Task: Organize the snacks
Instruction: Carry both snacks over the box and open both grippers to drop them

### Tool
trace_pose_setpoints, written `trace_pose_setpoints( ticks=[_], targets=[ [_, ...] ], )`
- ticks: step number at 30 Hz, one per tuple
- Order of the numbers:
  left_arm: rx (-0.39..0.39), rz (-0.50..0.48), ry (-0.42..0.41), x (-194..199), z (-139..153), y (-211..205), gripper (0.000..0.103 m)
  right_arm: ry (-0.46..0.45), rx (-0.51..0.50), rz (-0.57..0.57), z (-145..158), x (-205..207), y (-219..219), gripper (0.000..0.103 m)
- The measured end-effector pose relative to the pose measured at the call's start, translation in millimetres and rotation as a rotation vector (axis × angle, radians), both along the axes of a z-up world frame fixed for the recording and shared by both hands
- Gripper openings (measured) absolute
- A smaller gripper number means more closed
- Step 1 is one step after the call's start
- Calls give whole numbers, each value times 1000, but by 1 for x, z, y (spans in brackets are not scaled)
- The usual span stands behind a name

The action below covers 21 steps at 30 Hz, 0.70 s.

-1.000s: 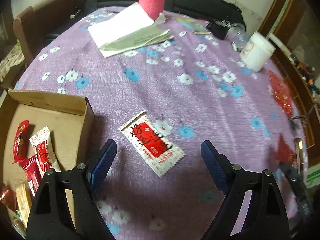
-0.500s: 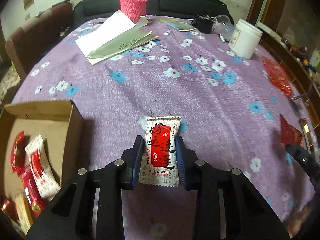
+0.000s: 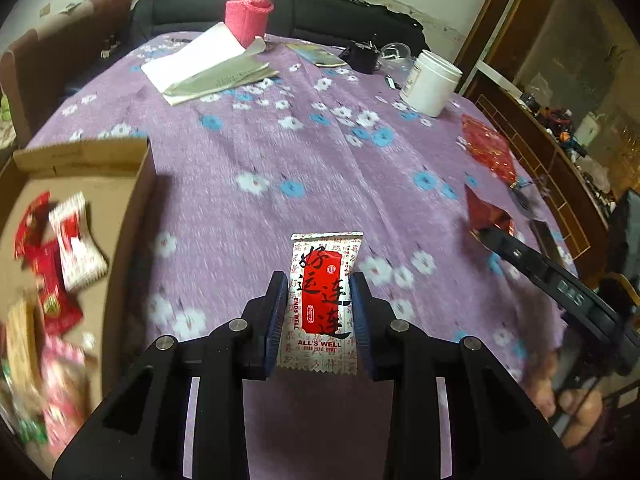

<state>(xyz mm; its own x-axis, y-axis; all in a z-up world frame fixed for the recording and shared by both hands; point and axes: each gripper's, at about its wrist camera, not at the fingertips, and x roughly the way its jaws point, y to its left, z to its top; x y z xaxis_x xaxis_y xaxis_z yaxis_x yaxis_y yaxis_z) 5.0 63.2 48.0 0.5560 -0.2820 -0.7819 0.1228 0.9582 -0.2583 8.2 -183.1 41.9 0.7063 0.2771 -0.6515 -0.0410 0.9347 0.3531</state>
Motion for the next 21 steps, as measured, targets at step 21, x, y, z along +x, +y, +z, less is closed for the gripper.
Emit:
trace_pose_setpoints(
  ticks=[21],
  targets=[
    [-201, 31, -94, -88, 22, 57, 31, 9, -100, 30, 1, -38, 22, 45]
  ],
)
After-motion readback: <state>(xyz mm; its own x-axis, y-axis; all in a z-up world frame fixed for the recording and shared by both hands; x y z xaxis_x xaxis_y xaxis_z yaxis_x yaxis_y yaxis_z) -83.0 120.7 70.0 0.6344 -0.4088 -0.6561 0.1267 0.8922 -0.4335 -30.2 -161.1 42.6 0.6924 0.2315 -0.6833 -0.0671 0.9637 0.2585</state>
